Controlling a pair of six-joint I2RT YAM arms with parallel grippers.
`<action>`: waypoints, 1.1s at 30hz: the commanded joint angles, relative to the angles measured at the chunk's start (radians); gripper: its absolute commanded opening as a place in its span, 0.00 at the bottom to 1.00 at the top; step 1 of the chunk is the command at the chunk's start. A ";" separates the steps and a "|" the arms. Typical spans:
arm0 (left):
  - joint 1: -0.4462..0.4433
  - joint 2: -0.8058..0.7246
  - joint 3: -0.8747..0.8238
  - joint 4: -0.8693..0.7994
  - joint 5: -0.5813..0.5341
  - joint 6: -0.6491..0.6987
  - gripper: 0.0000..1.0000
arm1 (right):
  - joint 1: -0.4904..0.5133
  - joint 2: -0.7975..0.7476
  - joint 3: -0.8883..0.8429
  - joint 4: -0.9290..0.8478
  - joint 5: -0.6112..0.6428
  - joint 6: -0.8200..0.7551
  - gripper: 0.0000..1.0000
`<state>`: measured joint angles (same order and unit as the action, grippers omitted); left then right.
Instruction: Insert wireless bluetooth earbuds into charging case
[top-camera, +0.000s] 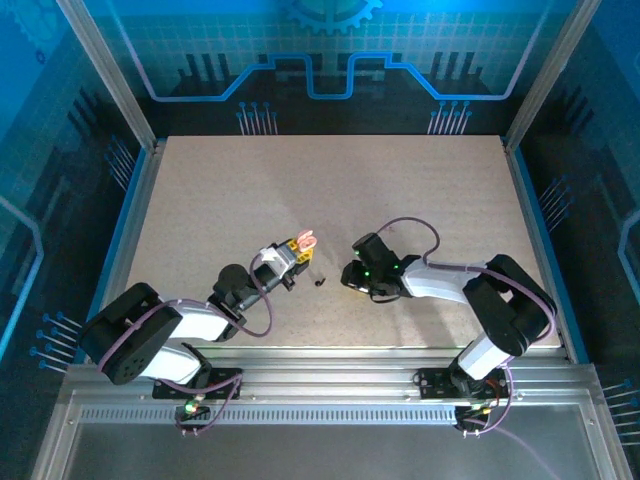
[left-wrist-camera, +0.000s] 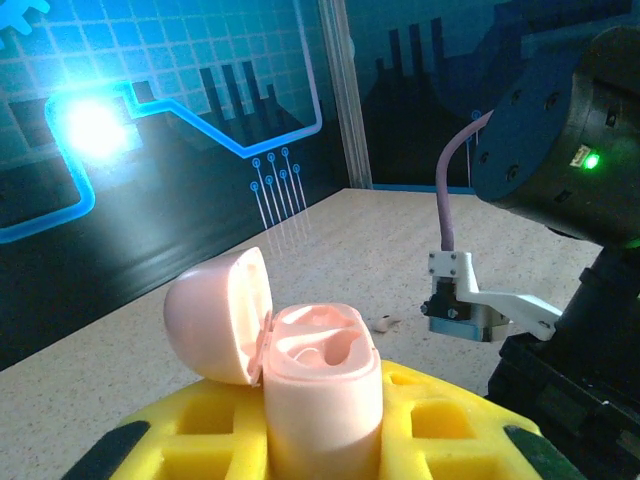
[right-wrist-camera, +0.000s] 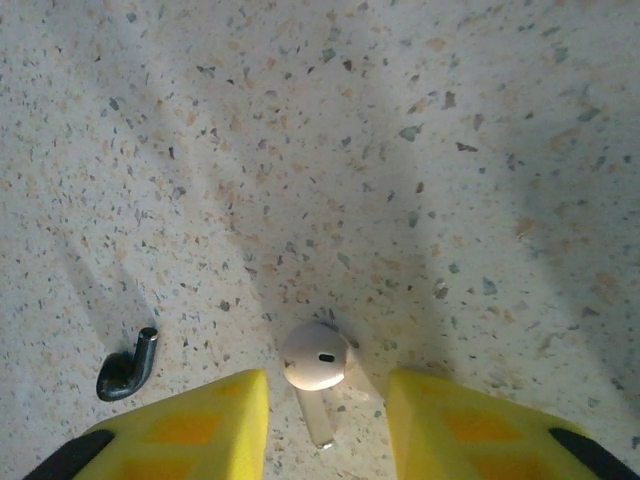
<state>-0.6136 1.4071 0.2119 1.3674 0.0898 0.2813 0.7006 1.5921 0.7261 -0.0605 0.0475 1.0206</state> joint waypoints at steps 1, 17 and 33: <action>-0.006 -0.008 -0.007 0.032 -0.006 0.034 0.17 | 0.014 0.008 0.037 -0.073 0.038 0.000 0.39; -0.005 -0.157 -0.017 -0.152 -0.015 0.039 0.18 | 0.018 -0.075 0.308 -0.583 0.089 -0.312 0.53; -0.005 -0.268 -0.016 -0.299 -0.018 0.048 0.18 | -0.007 0.296 0.683 -0.912 0.029 -0.423 0.47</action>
<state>-0.6136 1.1648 0.1989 1.0840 0.0818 0.2996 0.7044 1.8549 1.3525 -0.8989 0.1043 0.6308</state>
